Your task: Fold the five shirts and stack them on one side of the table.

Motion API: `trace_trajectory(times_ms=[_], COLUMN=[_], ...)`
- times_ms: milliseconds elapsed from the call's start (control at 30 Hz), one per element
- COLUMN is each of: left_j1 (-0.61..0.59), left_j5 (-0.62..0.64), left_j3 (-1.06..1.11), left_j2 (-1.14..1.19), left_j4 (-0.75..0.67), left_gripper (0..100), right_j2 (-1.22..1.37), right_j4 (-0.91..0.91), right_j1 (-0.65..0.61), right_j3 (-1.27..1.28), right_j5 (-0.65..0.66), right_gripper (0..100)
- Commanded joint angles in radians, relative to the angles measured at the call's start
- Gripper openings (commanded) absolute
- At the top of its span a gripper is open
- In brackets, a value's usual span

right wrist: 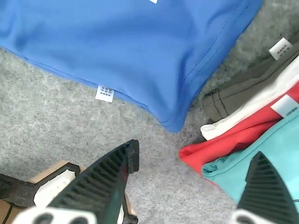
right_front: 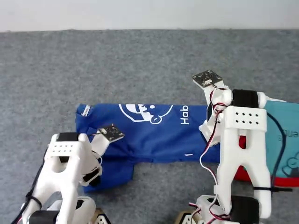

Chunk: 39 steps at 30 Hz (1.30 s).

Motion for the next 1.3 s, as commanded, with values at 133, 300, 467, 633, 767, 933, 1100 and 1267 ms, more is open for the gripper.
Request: trace_trajectory(times_ms=[133,300,467,633,767,933,1100,1267], left_j1=[0.058,0.143,0.149,0.15,0.155,0.158,0.15,0.149], left_j5=[-0.02,-0.043,-0.21,-0.236,-0.238,-0.236,-0.235,-0.233], left_j3=[0.048,0.053,0.114,0.12,0.117,0.053,-0.104,-0.223], left_j2=[-0.012,-0.011,-0.011,-0.011,-0.011,-0.018,-0.014,-0.011], left_j4=[-0.078,-0.08,-0.098,-0.098,-0.098,-0.023,0.14,0.15], left_gripper=[12,12,8,2,2,1,1,1], right_j2=[-0.036,-0.036,-0.036,-0.036,-0.036,-0.036,-0.036,-0.036], right_j4=[-0.013,-0.013,-0.013,-0.013,-0.013,-0.013,-0.013,-0.01], right_j1=[0.012,0.012,0.012,0.012,0.012,0.012,0.012,0.012], right_j3=[-0.002,-0.002,-0.002,-0.002,-0.002,-0.002,-0.002,-0.002], right_j5=[0.009,0.009,0.009,0.009,0.009,0.009,0.009,0.009], right_gripper=[36.4,36.4,36.4,36.4,36.4,36.4,36.4,36.4])
